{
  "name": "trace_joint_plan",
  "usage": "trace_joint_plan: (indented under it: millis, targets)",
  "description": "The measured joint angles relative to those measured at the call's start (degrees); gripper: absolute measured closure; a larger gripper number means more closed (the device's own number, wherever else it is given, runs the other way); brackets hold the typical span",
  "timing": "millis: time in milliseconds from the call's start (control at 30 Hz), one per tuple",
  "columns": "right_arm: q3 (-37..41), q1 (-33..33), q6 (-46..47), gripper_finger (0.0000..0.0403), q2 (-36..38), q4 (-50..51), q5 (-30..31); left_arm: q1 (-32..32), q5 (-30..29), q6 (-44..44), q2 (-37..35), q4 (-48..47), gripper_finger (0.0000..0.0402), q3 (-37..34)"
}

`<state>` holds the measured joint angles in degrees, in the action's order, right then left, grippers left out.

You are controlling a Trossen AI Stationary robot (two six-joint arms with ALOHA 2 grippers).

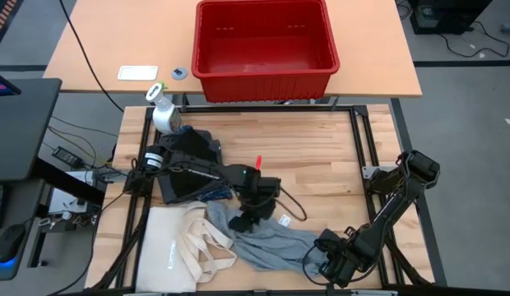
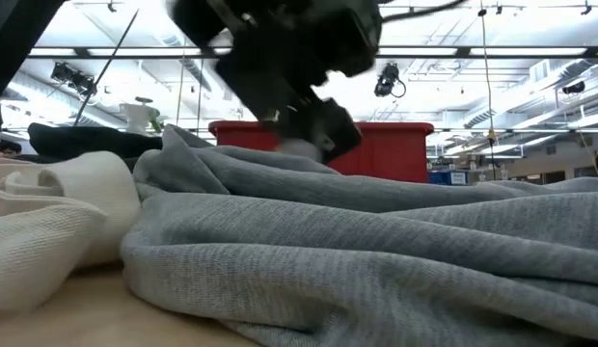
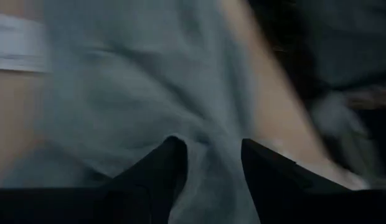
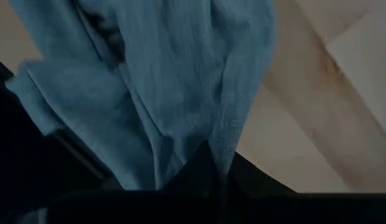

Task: Fold Laundry from Bin
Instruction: Fold the gray shirt

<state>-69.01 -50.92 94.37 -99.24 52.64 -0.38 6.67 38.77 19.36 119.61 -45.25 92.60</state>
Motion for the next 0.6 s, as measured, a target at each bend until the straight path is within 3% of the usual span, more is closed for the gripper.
trace_joint_plan:
  millis: [133,267,433,600]
  targets:
    - [0.0,0.0,-0.1,0.0386,0.0,-0.1,3.6,0.7,-11.3,-2.1,-0.4,4.4,0.0219,0.0]
    - [0.0,0.0,-1.0,0.0386,0.0,0.3,3.9,2.9,-19.6,3.8,-0.9,5.0,0.0219,0.0]
    - [0.0,-0.1,-3.3,0.0386,0.0,2.0,6.0,5.4,-20.6,8.5,-4.5,6.5,0.0219,-0.4]
    - [0.0,-0.4,-6.3,0.0386,0.0,2.8,6.7,4.1,-20.8,2.6,-6.7,4.5,0.0219,-0.6]
